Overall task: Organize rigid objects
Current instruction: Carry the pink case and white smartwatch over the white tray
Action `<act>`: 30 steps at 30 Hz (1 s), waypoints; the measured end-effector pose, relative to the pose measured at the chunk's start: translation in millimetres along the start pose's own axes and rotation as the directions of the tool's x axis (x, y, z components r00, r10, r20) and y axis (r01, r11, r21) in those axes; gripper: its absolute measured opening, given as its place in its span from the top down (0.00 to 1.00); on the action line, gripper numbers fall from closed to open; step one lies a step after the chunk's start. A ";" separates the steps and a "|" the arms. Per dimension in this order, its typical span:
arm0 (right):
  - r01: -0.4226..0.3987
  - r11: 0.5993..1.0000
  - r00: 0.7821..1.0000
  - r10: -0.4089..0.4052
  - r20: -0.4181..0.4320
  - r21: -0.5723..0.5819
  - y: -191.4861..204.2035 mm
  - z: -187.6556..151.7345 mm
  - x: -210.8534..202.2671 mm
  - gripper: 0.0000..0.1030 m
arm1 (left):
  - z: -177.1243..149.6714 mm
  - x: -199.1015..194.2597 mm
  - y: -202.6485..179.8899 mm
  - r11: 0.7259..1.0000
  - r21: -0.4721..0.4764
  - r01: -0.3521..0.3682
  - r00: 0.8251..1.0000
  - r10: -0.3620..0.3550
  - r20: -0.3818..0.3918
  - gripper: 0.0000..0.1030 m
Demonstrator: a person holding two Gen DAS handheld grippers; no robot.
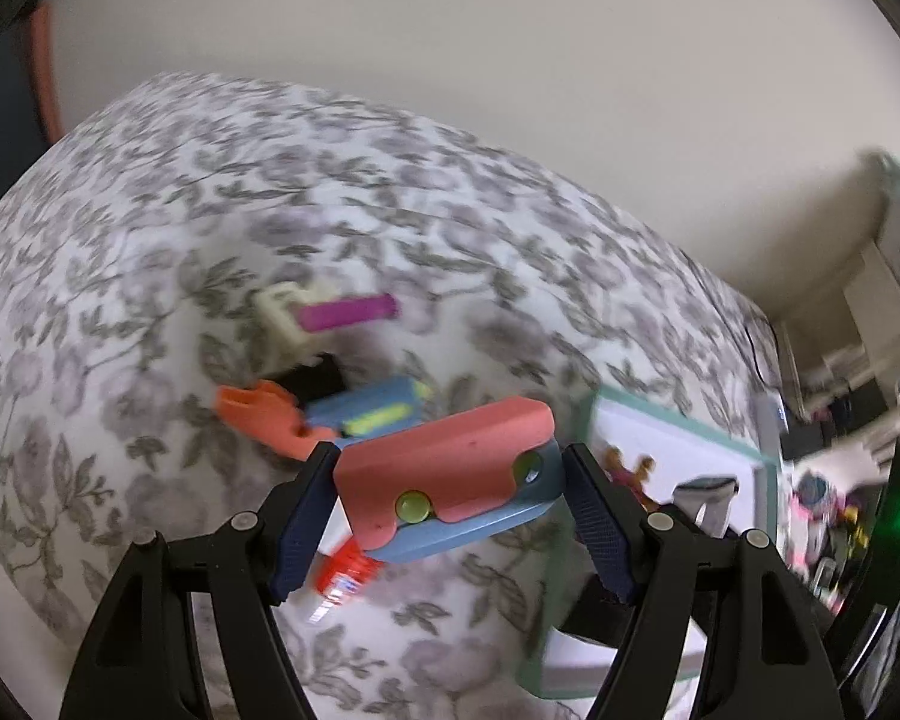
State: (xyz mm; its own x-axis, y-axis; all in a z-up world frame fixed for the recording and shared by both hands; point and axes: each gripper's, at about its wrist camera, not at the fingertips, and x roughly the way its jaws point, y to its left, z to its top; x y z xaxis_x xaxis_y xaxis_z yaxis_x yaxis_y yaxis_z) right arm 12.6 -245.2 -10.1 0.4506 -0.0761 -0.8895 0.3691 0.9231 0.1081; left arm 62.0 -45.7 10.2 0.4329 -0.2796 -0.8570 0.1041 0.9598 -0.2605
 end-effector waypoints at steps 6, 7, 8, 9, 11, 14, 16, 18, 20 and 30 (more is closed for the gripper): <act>0.119 0.992 0.993 -0.120 0.022 0.040 -43.6 3.9 -4.5 0.45 | -19.2 9.4 -57.7 0.988 0.147 0.045 0.999 -0.042 -0.025 0.26; 0.129 0.990 0.991 -0.130 0.021 0.055 -51.7 4.5 -4.5 0.45 | -23.0 11.8 -66.9 0.984 0.171 0.052 0.998 -0.047 -0.032 0.26; 0.133 0.988 0.991 -0.134 0.018 0.073 -59.5 5.4 -3.7 0.45 | -26.4 14.4 -75.3 0.980 0.193 0.056 0.998 -0.050 -0.039 0.26; 0.133 0.987 0.991 -0.135 0.015 0.091 -66.5 4.8 -4.1 0.45 | -28.4 16.3 -81.1 0.976 0.209 0.058 0.998 -0.049 -0.045 0.26; 0.126 0.983 0.992 -0.128 0.004 0.137 -82.1 5.5 -2.6 0.45 | -35.4 21.6 -94.5 0.967 0.246 0.058 0.997 -0.046 -0.055 0.26; 0.123 0.975 0.992 -0.123 -0.009 0.186 -100.6 4.9 -0.8 0.45 | -42.4 29.3 -107.8 0.959 0.278 0.062 0.997 -0.044 -0.070 0.26; 0.127 0.969 0.992 -0.126 -0.017 0.213 -112.3 4.6 1.3 0.45 | -46.8 34.7 -116.7 0.951 0.302 0.060 0.996 -0.038 -0.076 0.26; 0.130 0.963 0.992 -0.127 -0.026 0.237 -122.9 3.7 4.1 0.45 | -50.3 40.4 -124.5 0.946 0.317 0.064 0.996 -0.039 -0.083 0.26; 0.131 0.956 0.991 -0.126 -0.035 0.262 -133.0 2.6 7.2 0.45 | -54.3 43.4 -129.9 0.943 0.325 0.069 0.995 -0.041 -0.091 0.26; 0.134 0.943 0.991 -0.124 -0.053 0.305 -158.5 -2.0 15.2 0.45 | -70.4 57.0 -153.7 0.911 0.407 0.071 0.994 -0.033 -0.100 0.26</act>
State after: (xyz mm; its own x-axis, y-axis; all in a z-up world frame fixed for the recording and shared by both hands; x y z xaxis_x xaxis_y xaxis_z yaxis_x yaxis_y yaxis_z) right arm -40.7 -391.9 -41.6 0.3576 -0.1701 -0.9182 0.6562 0.7454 0.1175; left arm 7.6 -210.8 -29.9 0.3373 -0.3118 -0.8883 0.4897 0.8640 -0.1173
